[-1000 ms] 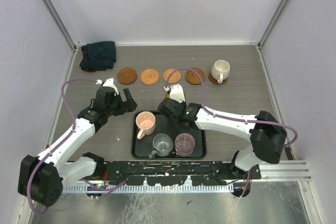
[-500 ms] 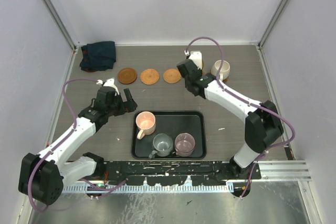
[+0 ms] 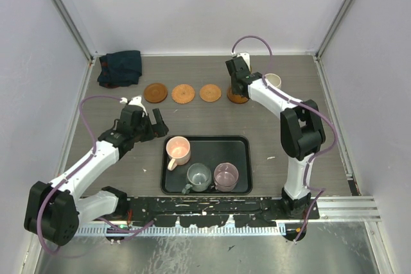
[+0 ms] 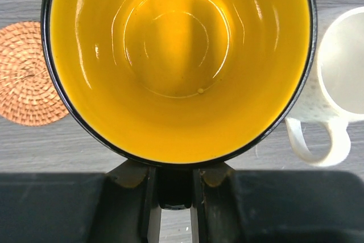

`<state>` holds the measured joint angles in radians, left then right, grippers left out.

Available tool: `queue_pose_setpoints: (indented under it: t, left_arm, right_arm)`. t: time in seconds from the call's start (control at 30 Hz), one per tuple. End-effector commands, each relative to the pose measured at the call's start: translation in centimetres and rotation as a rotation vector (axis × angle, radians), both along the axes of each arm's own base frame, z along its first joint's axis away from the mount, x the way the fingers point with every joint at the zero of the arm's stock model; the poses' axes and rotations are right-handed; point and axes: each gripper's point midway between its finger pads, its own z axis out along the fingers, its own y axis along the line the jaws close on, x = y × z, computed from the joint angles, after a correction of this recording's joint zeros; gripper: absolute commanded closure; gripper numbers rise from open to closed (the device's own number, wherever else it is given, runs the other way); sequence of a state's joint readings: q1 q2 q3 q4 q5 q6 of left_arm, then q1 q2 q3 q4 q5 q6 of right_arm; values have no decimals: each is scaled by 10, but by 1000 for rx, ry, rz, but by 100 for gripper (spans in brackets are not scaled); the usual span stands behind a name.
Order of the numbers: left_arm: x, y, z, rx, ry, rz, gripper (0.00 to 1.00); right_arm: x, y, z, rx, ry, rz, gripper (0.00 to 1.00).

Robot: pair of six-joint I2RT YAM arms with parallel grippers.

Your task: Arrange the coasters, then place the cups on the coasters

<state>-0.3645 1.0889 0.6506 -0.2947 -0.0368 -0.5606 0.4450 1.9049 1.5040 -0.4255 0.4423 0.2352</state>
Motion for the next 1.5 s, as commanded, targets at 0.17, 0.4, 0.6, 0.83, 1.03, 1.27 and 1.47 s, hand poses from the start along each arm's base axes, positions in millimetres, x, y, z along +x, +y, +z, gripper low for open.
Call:
queue_pose_setpoints:
  t: [0.17, 0.4, 0.6, 0.83, 1.03, 1.27, 1.47]
  left_arm:
    - [18, -5, 18, -28, -69, 7, 2]
    - [17, -7, 14, -31, -56, 0, 2]
    - [17, -7, 11, -29, -51, 0, 2]
    - [15, -6, 8, -25, -40, -2, 2]
    - [15, -6, 8, -24, -43, 0, 2]
    - [15, -6, 8, -21, -43, -1, 2]
    - [15, -6, 8, -20, -42, -2, 2]
  right_arm:
    - [43, 6, 35, 97, -164, 22, 99]
    - [36, 2, 16, 128, -142, 18, 99]
    - [31, 3, 3, 140, -119, 19, 99]
    - [30, 2, -3, 138, -112, 13, 99]
    - [28, 2, -10, 145, -99, 4, 99]
    - [28, 2, -18, 149, -85, -3, 99]
    - [27, 2, -20, 159, -82, -8, 99]
